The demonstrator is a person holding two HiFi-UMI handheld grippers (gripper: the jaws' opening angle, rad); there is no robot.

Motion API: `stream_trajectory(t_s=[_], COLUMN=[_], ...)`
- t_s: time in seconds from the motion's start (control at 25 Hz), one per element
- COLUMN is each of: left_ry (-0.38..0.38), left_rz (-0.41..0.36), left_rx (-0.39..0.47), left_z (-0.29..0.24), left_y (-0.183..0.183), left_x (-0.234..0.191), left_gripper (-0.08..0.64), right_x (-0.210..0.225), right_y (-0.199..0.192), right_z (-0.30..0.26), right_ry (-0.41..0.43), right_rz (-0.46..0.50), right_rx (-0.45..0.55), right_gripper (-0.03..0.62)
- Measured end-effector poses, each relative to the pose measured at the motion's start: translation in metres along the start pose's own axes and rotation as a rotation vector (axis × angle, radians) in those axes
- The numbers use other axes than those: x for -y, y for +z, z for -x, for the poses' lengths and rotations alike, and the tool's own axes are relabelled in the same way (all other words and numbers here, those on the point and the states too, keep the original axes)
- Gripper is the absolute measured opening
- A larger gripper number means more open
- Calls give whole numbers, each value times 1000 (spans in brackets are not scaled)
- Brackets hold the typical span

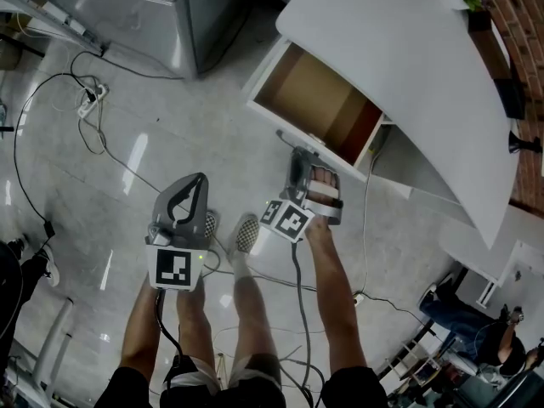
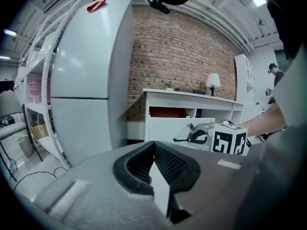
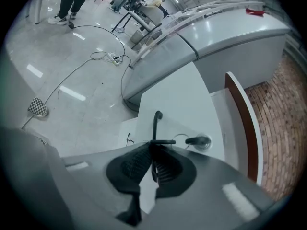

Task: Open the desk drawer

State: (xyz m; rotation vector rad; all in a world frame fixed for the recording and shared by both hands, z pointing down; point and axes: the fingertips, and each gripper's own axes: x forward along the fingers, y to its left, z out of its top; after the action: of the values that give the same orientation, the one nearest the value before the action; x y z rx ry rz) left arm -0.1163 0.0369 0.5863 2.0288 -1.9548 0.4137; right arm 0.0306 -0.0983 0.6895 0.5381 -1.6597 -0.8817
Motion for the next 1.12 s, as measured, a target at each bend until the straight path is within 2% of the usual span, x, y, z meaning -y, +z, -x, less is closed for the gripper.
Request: stream_trajectory(t_s=[0.76, 1.12], left_ry=[-2, -13], left_rz=[6, -1], left_rx=[-4, -18], left_z=[11, 7], left_y=[-9, -14], left_x=[-5, -2], left_gripper=[11, 11], right_x=[6, -16], right_y=[2, 1], right_z=[6, 0], right_ry=[-45, -15], right_rz=[-6, -8], right_rx=[-2, 2], right_gripper=[21, 21])
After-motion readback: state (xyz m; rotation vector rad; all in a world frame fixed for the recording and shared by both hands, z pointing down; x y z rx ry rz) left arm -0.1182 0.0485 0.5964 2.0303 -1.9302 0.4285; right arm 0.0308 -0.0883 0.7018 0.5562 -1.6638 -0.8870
